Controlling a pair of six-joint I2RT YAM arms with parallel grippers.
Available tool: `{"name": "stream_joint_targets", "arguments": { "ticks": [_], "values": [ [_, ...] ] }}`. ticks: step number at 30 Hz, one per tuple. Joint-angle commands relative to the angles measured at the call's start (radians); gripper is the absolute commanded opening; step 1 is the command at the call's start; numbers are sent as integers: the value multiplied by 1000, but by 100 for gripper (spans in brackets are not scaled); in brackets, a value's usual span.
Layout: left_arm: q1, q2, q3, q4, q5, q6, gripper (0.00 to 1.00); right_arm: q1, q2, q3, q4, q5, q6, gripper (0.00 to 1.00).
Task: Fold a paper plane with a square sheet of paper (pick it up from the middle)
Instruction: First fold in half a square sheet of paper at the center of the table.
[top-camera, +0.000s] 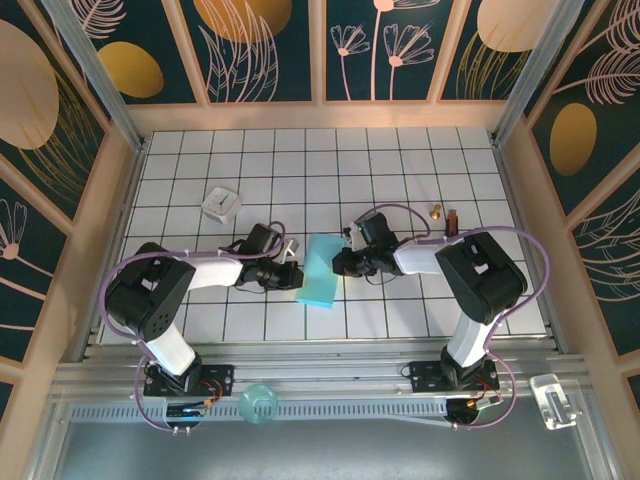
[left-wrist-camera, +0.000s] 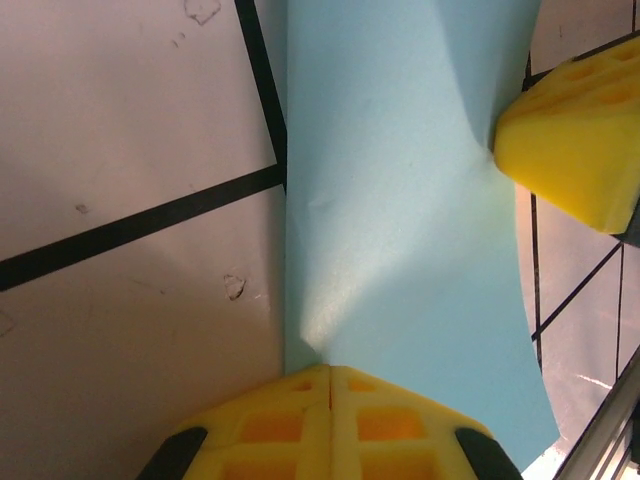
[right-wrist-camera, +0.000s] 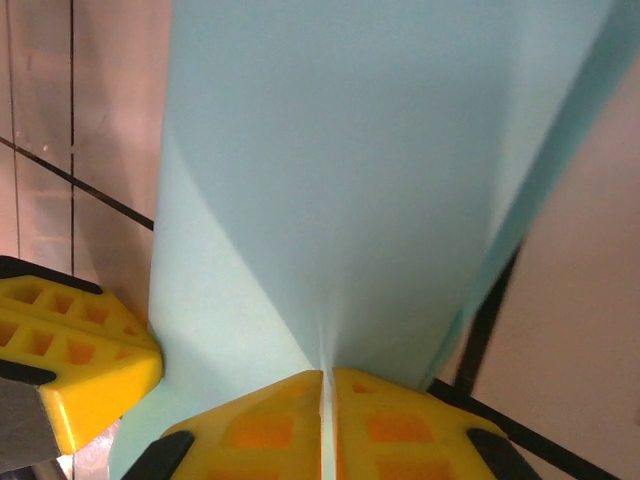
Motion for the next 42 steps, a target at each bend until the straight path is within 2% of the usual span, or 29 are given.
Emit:
{"name": "stream_joint_targets", "arguments": {
  "ticks": [1, 6, 13, 30, 42],
  "values": [
    [6, 80, -33, -114, -82, 26, 0, -18, -30, 47, -78, 17, -21, 12],
    [7, 91, -31, -112, -64, 18, 0, 3, 15, 90, 82, -156, 91, 10],
    [6, 114, -34, -115, -51, 16, 0, 50, 121, 181, 116, -204, 141, 0],
    [6, 131, -22, -134, -76, 39, 0, 115, 236, 259, 18, -174, 137, 0],
    [6, 154, -26, -156, -101, 62, 0, 75, 310, 319, -61, -83, 116, 0]
  ]
}}
